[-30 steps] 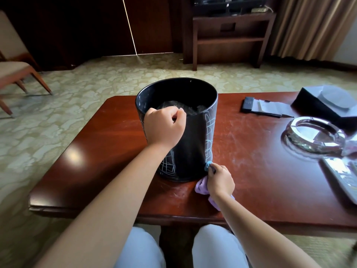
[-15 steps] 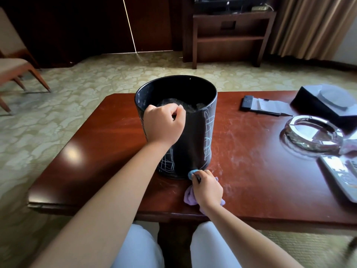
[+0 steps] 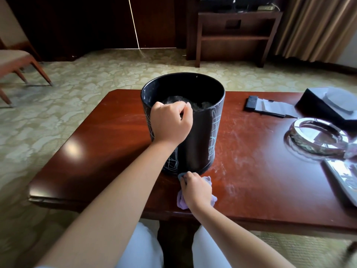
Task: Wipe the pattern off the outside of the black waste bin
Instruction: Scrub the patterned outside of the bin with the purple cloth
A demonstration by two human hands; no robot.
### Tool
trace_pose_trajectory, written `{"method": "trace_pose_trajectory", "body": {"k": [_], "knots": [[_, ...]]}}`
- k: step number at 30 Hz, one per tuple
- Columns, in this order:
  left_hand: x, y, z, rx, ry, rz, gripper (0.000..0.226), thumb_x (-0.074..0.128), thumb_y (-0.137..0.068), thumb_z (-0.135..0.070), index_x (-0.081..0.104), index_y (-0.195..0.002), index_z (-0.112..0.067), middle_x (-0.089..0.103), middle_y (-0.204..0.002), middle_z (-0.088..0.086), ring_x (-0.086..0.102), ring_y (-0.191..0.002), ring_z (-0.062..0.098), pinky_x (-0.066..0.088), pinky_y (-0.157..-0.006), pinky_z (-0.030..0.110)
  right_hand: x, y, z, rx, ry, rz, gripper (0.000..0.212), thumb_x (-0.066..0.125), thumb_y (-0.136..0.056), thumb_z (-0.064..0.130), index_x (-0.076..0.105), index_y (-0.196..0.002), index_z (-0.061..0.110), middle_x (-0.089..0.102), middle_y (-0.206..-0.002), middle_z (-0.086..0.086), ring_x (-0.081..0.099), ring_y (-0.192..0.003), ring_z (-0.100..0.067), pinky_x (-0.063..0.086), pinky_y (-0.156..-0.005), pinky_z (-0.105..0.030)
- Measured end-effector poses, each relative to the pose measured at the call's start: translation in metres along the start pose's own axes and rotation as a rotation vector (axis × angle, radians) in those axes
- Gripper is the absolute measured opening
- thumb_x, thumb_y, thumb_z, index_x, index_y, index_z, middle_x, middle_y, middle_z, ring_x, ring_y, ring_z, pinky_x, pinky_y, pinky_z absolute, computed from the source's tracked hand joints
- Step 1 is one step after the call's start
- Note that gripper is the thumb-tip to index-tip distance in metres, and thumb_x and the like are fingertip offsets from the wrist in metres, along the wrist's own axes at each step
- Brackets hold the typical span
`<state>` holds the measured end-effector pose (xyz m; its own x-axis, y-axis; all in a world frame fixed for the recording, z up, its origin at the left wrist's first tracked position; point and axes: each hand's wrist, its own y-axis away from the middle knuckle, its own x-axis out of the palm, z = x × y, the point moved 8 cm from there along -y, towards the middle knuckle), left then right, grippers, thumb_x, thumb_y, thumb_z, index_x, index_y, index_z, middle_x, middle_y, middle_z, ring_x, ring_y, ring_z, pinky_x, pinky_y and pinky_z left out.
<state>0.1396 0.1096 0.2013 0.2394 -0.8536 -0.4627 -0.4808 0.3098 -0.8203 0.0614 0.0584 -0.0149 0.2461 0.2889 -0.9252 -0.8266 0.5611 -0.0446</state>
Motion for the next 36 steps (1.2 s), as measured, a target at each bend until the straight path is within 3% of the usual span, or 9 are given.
{"method": "trace_pose_trajectory", "body": {"k": [5,8,10,12,14,24,27,31,36], "knots": [[-0.001,0.000,-0.001,0.001,0.009,0.016,0.042,0.040,-0.087,-0.027,0.028,-0.048,-0.017,0.011,-0.040,-0.009,0.019,-0.038,0.019,0.039,-0.058,0.036,0.008,-0.002,0.020,-0.070,0.042,0.052,0.021,0.043,-0.095,0.026,0.059,-0.099,0.013,0.062,-0.099,-0.005,0.061,-0.085,-0.029,0.032,-0.060,-0.030],[-0.003,-0.001,-0.003,0.012,0.016,0.002,0.041,0.040,-0.087,-0.026,0.027,-0.049,-0.018,0.011,-0.040,-0.010,0.018,-0.039,0.018,0.039,-0.057,0.035,-0.004,-0.002,0.010,-0.079,0.094,-0.018,0.020,0.077,-0.064,0.028,0.061,-0.064,0.016,0.059,-0.063,-0.001,0.057,-0.053,-0.027,0.025,-0.046,-0.024],[-0.003,-0.001,-0.004,0.011,0.022,-0.006,0.041,0.041,-0.087,-0.026,0.027,-0.049,-0.019,0.011,-0.040,-0.011,0.018,-0.039,0.018,0.039,-0.057,0.035,-0.006,-0.005,-0.006,-0.073,0.145,-0.076,0.027,0.083,-0.052,0.025,0.057,-0.055,0.017,0.054,-0.054,0.001,0.053,-0.046,-0.026,0.021,-0.043,-0.022],[-0.002,0.000,-0.002,0.004,0.019,-0.001,0.041,0.041,-0.087,-0.026,0.028,-0.048,-0.018,0.012,-0.041,-0.010,0.019,-0.039,0.018,0.039,-0.057,0.035,-0.007,-0.007,-0.023,-0.050,0.122,-0.071,0.010,0.065,-0.077,0.026,0.063,-0.075,0.016,0.061,-0.075,-0.002,0.058,-0.069,-0.030,0.028,-0.051,-0.026],[-0.003,0.000,-0.001,-0.003,0.015,0.004,0.042,0.041,-0.087,-0.026,0.029,-0.048,-0.017,0.012,-0.041,-0.010,0.018,-0.039,0.018,0.039,-0.057,0.034,-0.006,-0.013,-0.042,-0.015,0.102,-0.079,0.018,0.047,-0.090,0.026,0.063,-0.091,0.016,0.061,-0.091,-0.002,0.058,-0.084,-0.030,0.031,-0.062,-0.028],[-0.004,-0.001,-0.006,-0.004,-0.027,0.077,0.043,0.042,-0.088,-0.026,0.020,-0.051,-0.024,0.012,-0.040,-0.011,0.017,-0.036,0.005,0.039,-0.062,0.034,-0.020,-0.018,-0.089,0.272,-0.162,-0.146,0.022,0.043,-0.093,0.032,0.063,-0.091,0.024,0.058,-0.096,0.001,0.055,-0.090,-0.026,0.036,-0.073,-0.030],[0.003,-0.002,-0.013,0.019,-0.088,0.160,0.043,0.048,-0.088,-0.019,0.026,-0.051,-0.022,0.017,-0.041,-0.012,0.018,-0.037,0.010,0.039,-0.064,0.034,-0.024,-0.015,-0.084,0.201,-0.201,-0.181,0.021,0.045,-0.094,0.032,0.065,-0.093,0.025,0.056,-0.094,0.000,0.055,-0.085,-0.026,0.035,-0.068,-0.029],[0.012,-0.006,-0.045,0.053,-0.135,0.284,0.032,0.043,-0.089,-0.013,0.036,-0.059,-0.017,0.051,-0.054,0.006,0.043,-0.051,0.029,0.029,-0.061,0.031,-0.029,-0.009,-0.073,0.109,-0.166,-0.221,0.019,0.050,-0.094,0.029,0.067,-0.095,0.024,0.058,-0.095,-0.001,0.049,-0.076,-0.024,0.033,-0.059,-0.028],[0.025,-0.005,-0.055,-0.075,-0.094,0.264,0.025,0.030,-0.083,-0.013,0.038,-0.059,-0.015,0.047,-0.056,0.005,0.038,-0.054,0.026,0.030,-0.068,0.035,-0.024,-0.008,-0.066,0.000,-0.134,-0.115,0.024,0.047,-0.097,0.029,0.070,-0.100,0.023,0.059,-0.104,0.003,0.044,-0.081,-0.016,0.031,-0.065,-0.026]]}}
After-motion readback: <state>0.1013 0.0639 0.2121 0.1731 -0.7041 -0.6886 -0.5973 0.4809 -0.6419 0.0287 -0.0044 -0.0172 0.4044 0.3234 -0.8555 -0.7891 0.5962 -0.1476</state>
